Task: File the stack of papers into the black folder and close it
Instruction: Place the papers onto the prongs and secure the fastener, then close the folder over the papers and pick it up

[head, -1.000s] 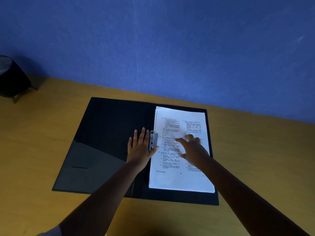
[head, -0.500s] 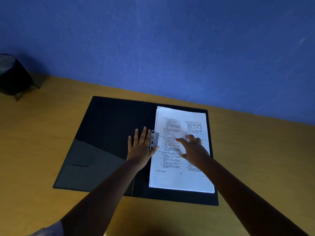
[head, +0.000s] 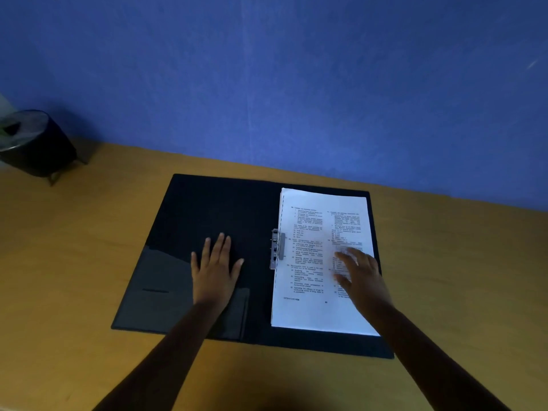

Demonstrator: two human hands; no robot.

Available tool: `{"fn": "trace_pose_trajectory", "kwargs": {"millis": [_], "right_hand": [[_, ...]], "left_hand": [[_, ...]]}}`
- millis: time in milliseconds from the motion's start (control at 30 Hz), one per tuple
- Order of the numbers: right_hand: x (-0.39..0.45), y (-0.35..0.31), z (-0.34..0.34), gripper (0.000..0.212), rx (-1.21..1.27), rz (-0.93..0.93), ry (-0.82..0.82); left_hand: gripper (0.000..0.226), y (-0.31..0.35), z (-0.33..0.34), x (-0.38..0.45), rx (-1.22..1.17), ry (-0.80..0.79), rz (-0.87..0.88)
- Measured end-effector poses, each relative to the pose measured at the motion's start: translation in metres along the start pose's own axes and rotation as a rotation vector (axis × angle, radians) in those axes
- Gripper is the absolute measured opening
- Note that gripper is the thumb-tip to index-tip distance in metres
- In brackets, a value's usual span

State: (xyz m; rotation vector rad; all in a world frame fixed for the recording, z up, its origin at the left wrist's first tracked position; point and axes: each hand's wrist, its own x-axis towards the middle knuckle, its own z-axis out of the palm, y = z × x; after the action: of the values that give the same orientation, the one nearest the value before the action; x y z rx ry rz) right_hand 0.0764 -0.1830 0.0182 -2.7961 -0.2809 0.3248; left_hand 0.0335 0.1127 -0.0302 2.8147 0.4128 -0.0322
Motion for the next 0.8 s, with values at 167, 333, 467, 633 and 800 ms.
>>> {"fn": "trace_pose_trajectory", "kwargs": {"millis": [167, 333, 467, 633, 800], "right_hand": [[-0.036, 0.02, 0.014, 0.054, 0.036, 0.202, 0.119], [-0.053, 0.025, 0.014, 0.058, 0.144, 0.453, 0.144], [-0.055, 0.023, 0.011, 0.056, 0.204, 0.538, 0.117], [-0.047, 0.034, 0.002, 0.057, 0.251, 0.544, 0.044], [-0.05, 0.039, 0.003, 0.056, 0.243, 0.49, 0.032]], "left_hand": [[0.055, -0.044, -0.015, -0.026, -0.011, 0.07, -0.155], [0.054, -0.05, -0.025, -0.043, 0.023, 0.027, -0.198], [0.058, -0.046, -0.033, -0.045, 0.028, -0.012, -0.247], [0.08, -0.046, -0.045, -0.041, -0.133, 0.003, -0.465], [0.091, -0.066, -0.059, -0.034, -0.128, -0.001, -0.627]]}}
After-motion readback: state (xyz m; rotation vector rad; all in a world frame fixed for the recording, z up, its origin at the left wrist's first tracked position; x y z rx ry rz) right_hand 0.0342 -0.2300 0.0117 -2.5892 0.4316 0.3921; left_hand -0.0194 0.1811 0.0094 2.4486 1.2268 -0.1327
